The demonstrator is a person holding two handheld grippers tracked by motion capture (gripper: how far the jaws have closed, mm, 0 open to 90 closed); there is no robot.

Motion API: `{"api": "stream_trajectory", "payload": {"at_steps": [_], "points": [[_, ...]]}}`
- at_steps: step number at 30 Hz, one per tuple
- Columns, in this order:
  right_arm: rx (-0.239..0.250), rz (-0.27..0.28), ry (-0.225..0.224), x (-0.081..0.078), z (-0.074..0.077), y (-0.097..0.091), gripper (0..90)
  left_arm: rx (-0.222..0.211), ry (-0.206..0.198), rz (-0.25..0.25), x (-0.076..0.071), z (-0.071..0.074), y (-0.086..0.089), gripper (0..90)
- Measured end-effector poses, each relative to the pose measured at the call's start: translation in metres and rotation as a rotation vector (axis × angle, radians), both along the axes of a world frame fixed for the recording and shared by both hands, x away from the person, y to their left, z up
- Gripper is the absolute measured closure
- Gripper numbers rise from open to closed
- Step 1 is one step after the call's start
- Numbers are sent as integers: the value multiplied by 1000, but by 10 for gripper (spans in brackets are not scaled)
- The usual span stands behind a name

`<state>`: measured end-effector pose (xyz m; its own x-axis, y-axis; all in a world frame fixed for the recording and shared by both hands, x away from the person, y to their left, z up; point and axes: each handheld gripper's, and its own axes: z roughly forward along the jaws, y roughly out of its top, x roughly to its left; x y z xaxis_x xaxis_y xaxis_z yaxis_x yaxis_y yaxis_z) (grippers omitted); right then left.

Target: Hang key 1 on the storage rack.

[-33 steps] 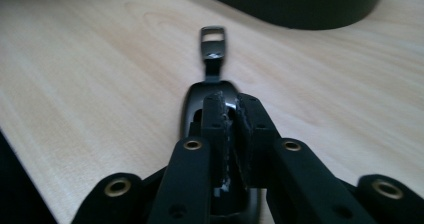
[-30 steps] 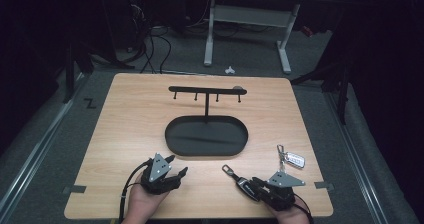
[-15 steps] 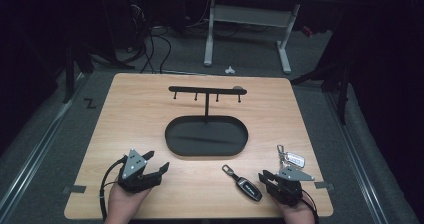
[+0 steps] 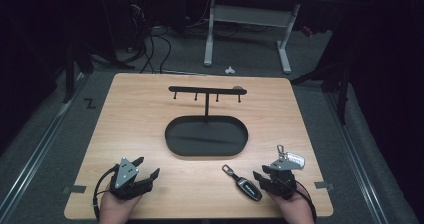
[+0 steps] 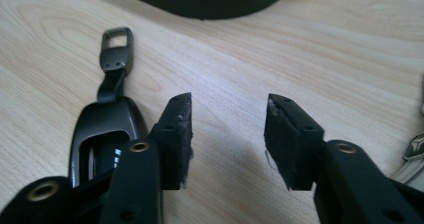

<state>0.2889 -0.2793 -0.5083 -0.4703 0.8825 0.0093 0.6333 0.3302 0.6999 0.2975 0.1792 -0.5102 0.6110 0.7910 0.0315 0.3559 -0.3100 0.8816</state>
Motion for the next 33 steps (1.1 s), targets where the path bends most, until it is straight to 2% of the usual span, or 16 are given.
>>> {"api": "stream_trajectory", "payload": {"at_steps": [1,2,8,9,13,15,19,24,26,27,29,30,33], "points": [[-20,-1,33,4,0,0,514,-1,0,-3,0,-1,0,320],[-20,-1,33,4,0,0,514,1,2,-7,0,-1,0,320],[-86,-3,126,13,4,1,465,-11,14,-16,1,-2,-1,310],[-100,-9,160,15,7,2,452,-11,15,-16,1,-1,-1,307],[-118,-12,193,18,11,2,442,-7,21,-19,1,0,-1,305],[-143,-8,208,20,14,4,435,-8,23,-19,1,0,-1,303],[-205,27,228,22,19,9,426,-5,38,-20,2,0,-2,299],[-295,72,261,27,21,16,410,2,34,-32,0,1,-4,299],[-305,75,287,28,20,17,393,1,35,-36,-1,1,-5,298],[-317,77,316,31,21,18,385,-1,33,-37,-1,1,-5,297],[-315,79,331,32,21,18,382,-3,36,-40,-1,2,-6,297],[-304,74,366,36,22,17,378,-8,37,-42,-1,2,-5,297],[-314,73,385,39,25,17,377,-28,29,-43,-2,5,-4,297]]}}
